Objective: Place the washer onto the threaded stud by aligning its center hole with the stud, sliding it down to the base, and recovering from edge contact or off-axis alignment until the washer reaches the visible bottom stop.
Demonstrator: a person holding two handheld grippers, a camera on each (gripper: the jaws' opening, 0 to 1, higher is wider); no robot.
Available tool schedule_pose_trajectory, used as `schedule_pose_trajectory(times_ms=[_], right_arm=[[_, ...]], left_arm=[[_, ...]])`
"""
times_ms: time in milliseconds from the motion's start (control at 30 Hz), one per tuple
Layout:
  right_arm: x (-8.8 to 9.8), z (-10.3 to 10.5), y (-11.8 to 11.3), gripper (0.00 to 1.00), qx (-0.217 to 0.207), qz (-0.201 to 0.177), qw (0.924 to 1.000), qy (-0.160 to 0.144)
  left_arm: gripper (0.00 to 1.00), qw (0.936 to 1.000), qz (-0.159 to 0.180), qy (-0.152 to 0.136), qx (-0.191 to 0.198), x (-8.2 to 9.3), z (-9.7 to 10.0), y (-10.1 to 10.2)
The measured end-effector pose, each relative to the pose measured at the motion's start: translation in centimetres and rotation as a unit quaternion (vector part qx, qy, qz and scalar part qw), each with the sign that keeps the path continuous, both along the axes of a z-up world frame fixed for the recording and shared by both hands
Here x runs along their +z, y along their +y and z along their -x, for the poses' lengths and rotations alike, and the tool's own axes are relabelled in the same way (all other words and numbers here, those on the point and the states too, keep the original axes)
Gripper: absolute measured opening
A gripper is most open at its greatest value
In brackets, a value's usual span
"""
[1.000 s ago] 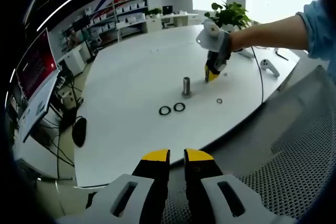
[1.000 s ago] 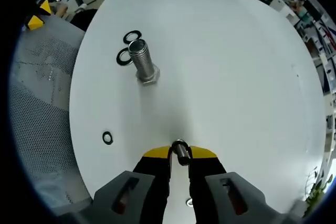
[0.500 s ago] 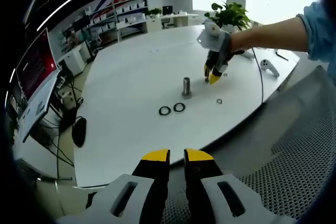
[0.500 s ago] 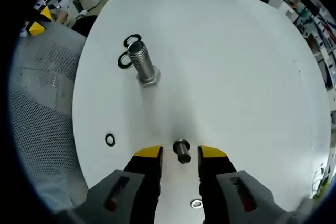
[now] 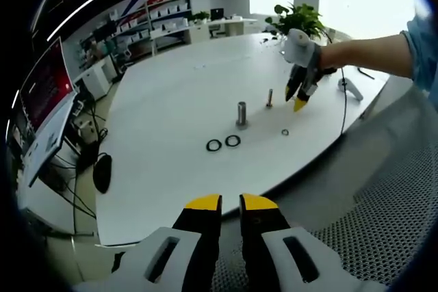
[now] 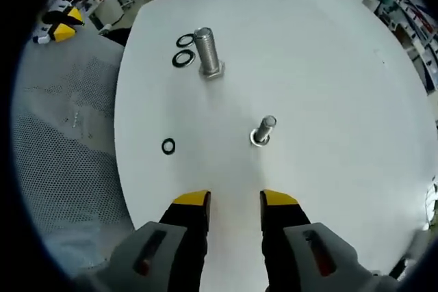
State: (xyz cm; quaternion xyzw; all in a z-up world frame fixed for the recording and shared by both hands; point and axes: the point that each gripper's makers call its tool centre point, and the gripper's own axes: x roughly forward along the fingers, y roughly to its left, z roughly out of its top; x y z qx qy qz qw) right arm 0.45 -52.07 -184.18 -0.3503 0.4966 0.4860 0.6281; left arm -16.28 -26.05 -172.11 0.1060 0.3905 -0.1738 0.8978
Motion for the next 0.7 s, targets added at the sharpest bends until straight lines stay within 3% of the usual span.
schedule_pose_trajectory(times_ms=[267,633,667,700], right_arm=[[-0.3,1.0,-3.7,0.3,-0.034,0.028,0.999,0.003],[-1.6,2.7,-6.9,0.3,-0.041,0.08,0.9959,0.014],[-1.4,2.6,-7.4,0.29,-0.063,0.093,0.9937,-0.002],[-1.3,2.6,-7.2,0.28,-0.041,0.086,0.9955,-0.002]], left_arm=[[0.08,1.0,-0.001,0.0,-0.003,0.0,0.0,0.0],[0.08,0.9999,-0.001,-0.003,-0.01,0.1,0.1,-0.3],[0.08,0.9999,-0.001,-0.003,-0.011,0.1,0.1,-0.3],[0.08,0.9999,-0.001,-0.003,-0.01,0.1,0.1,-0.2]])
